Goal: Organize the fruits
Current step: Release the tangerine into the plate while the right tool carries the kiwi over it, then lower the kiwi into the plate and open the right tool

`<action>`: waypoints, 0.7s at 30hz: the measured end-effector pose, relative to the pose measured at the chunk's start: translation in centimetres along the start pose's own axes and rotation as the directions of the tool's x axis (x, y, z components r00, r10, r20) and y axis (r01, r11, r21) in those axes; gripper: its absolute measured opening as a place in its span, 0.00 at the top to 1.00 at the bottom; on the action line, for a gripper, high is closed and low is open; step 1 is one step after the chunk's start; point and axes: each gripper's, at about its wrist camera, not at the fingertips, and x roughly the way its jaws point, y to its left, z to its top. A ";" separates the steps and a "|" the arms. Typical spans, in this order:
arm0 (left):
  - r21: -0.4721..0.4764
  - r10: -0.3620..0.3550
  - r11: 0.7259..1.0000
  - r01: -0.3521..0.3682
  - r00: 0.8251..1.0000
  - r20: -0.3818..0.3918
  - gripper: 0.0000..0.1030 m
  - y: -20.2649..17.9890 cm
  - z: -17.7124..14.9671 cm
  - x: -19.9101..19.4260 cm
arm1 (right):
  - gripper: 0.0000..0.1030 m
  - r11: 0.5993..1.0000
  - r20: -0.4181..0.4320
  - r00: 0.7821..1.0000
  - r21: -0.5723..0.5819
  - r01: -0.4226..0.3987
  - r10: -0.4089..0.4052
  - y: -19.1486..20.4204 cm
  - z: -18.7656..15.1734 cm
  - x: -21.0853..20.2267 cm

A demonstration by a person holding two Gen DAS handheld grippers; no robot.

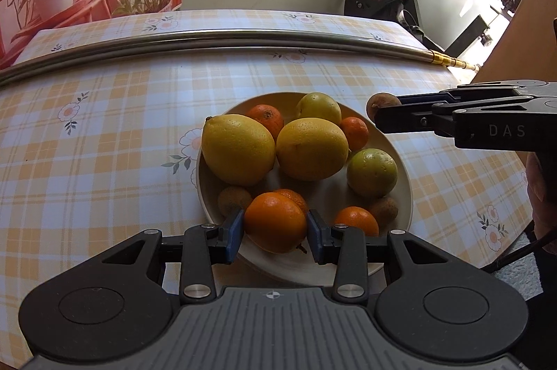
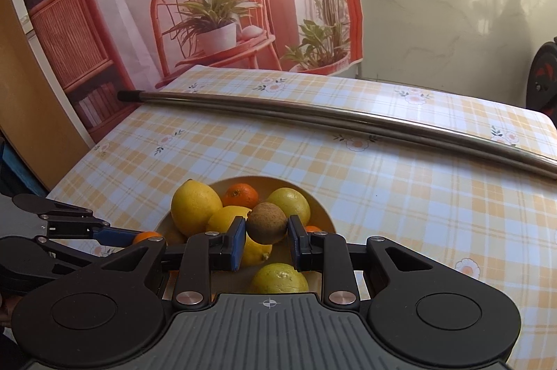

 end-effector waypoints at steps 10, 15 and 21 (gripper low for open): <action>0.035 -0.031 0.999 0.032 0.999 -0.032 0.60 -0.9 -0.6 0.4 | 0.77 0.998 -0.066 0.997 -0.032 -0.053 0.050 1.2 -0.9 0.9; 0.028 -0.049 0.998 0.050 0.997 -0.053 0.60 -0.9 -0.8 0.7 | 0.77 0.996 -0.106 0.992 -0.050 -0.073 0.067 1.9 -1.4 1.7; 0.024 -0.048 0.998 0.050 0.996 -0.071 0.60 -1.1 -0.8 1.3 | 0.77 0.994 -0.133 0.988 -0.064 -0.086 0.077 2.1 -1.7 2.2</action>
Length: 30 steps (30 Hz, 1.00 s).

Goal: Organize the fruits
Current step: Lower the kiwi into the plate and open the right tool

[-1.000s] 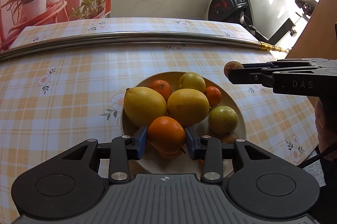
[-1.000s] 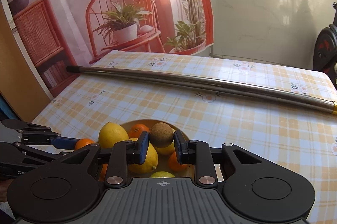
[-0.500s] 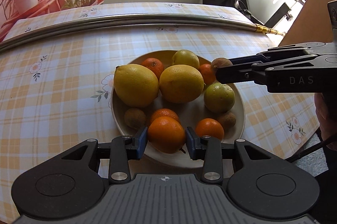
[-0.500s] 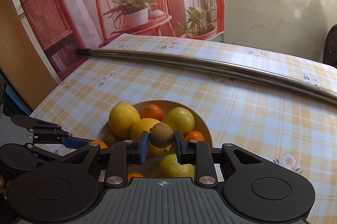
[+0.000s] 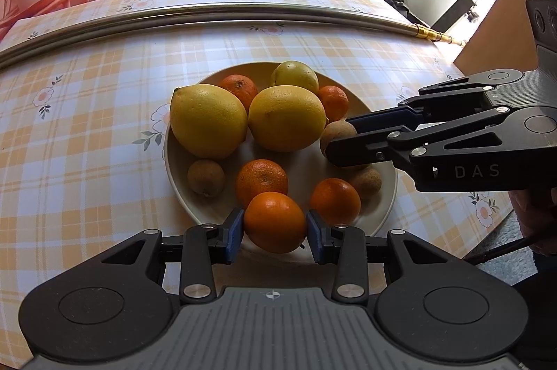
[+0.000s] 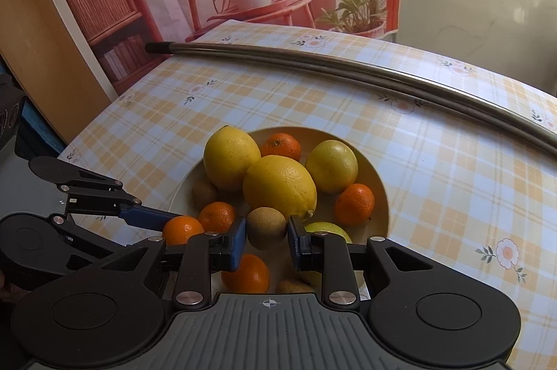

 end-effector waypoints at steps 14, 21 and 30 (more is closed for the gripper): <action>-0.040 0.006 0.999 -0.005 0.999 0.033 0.61 0.7 0.2 -0.6 | 0.77 0.997 -0.064 0.996 -0.048 -0.059 0.056 0.5 0.0 0.9; -0.079 0.021 0.997 -0.014 0.996 0.087 0.61 1.3 0.8 -1.9 | 0.74 0.999 -0.044 0.998 -0.036 -0.037 0.036 0.2 0.1 0.5; -0.107 0.046 0.994 -0.032 0.990 0.133 0.61 1.6 1.5 -2.9 | 0.74 0.999 -0.015 1.000 -0.049 0.009 -0.009 0.2 0.2 -0.4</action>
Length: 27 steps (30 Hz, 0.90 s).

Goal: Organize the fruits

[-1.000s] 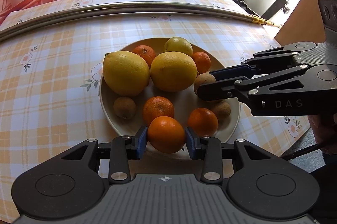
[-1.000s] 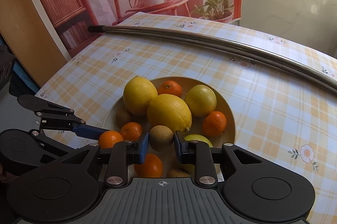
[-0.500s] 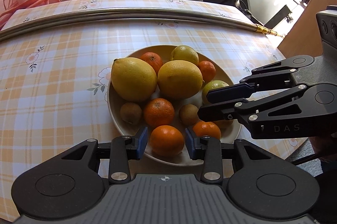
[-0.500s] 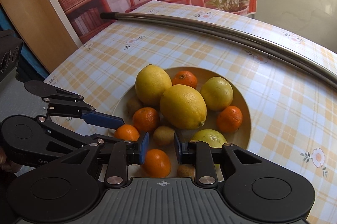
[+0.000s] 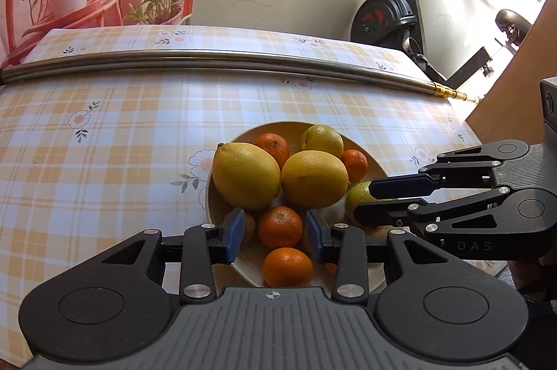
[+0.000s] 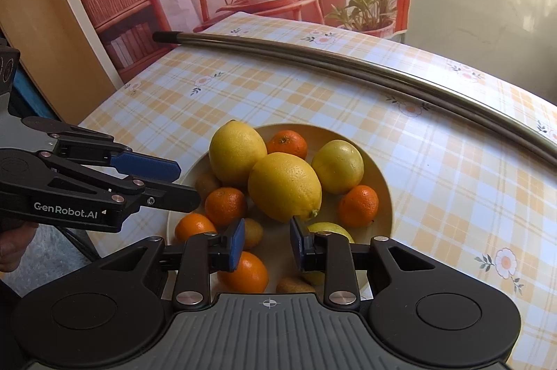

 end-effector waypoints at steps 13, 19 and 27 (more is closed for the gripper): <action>-0.009 0.045 0.999 -0.045 0.999 0.022 0.44 0.4 0.4 -0.2 | 0.70 0.995 0.025 0.996 0.060 0.083 -0.085 -1.6 -0.3 -1.2; -0.058 0.046 0.997 -0.045 0.999 0.027 0.18 1.0 0.9 -0.4 | 0.42 0.993 0.012 0.995 0.066 0.102 -0.103 -1.9 -0.5 -1.4; -0.104 0.040 0.994 -0.036 0.999 0.037 0.07 1.5 1.1 -0.7 | 0.10 0.992 0.018 0.994 0.064 0.107 -0.109 -1.8 -0.4 -1.9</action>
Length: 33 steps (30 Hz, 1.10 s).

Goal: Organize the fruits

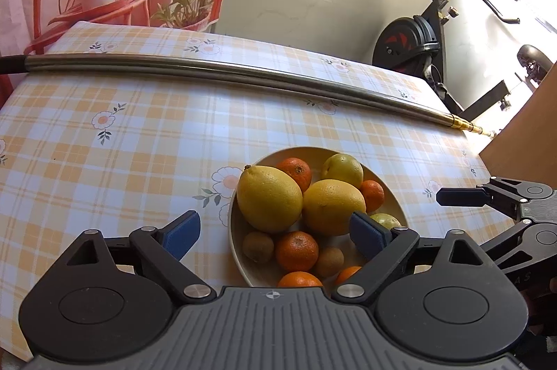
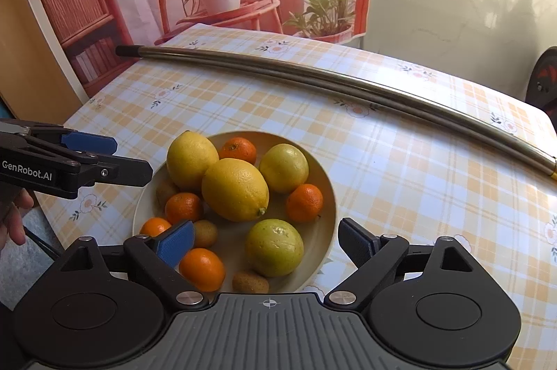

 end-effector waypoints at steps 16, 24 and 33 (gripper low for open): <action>0.040 0.045 0.998 -0.050 0.991 0.122 0.00 -1.8 2.0 -3.4 | 0.01 0.998 0.055 0.998 0.039 0.039 -0.041 -0.7 0.7 -2.1; 0.062 0.039 0.996 -0.060 0.955 0.295 0.00 -3.4 5.3 -9.2 | 0.00 0.988 0.262 0.953 0.061 0.143 -0.154 -0.5 4.2 -8.5; 0.098 0.100 0.982 -0.159 0.892 0.440 0.00 -7.5 7.4 -13.6 | 0.00 0.974 0.412 0.885 0.146 0.171 -0.217 -1.5 7.0 -14.9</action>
